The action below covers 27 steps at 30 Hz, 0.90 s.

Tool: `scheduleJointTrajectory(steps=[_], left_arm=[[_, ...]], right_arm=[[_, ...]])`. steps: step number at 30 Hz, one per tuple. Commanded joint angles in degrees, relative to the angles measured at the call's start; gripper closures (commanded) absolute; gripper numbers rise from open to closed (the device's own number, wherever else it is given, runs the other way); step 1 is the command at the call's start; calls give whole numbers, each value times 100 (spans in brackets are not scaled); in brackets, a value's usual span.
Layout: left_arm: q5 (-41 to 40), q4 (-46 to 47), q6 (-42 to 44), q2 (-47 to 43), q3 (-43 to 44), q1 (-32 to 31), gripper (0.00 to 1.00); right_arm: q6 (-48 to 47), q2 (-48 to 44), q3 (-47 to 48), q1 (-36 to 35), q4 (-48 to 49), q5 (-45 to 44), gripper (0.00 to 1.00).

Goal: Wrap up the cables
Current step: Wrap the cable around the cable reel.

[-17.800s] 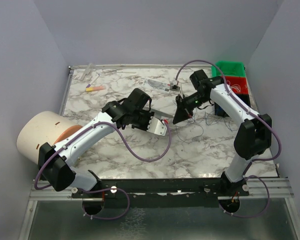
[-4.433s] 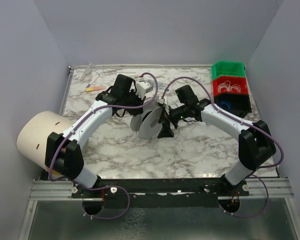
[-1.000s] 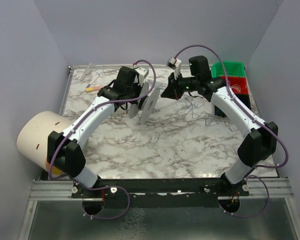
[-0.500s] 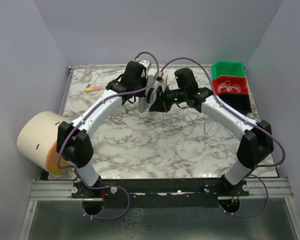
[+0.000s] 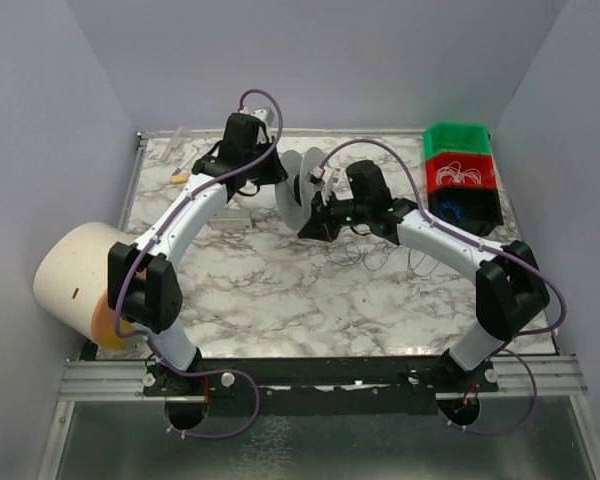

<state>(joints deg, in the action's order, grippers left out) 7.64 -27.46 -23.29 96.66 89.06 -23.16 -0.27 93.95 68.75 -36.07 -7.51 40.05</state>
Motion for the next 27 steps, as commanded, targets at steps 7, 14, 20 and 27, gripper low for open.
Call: scheduleJointTrajectory(steps=[7, 14, 20, 27], left_arm=[[1543, 1923, -1399, -622, -356, 928, 100], [1944, 2209, -1635, -893, -608, 1331, 100], [2409, 2266, -1670, -1030, -630, 1584, 100], [2976, 2272, -1641, -1152, -579, 1664, 100]], right_arm=[[-414, -236, -546, -197, 237, 68, 99], [-797, -432, -818, -187, 75, -429, 99], [-1124, -754, -1093, -137, -109, -971, 99], [-948, -834, -1421, 266, 177, -1572, 99]])
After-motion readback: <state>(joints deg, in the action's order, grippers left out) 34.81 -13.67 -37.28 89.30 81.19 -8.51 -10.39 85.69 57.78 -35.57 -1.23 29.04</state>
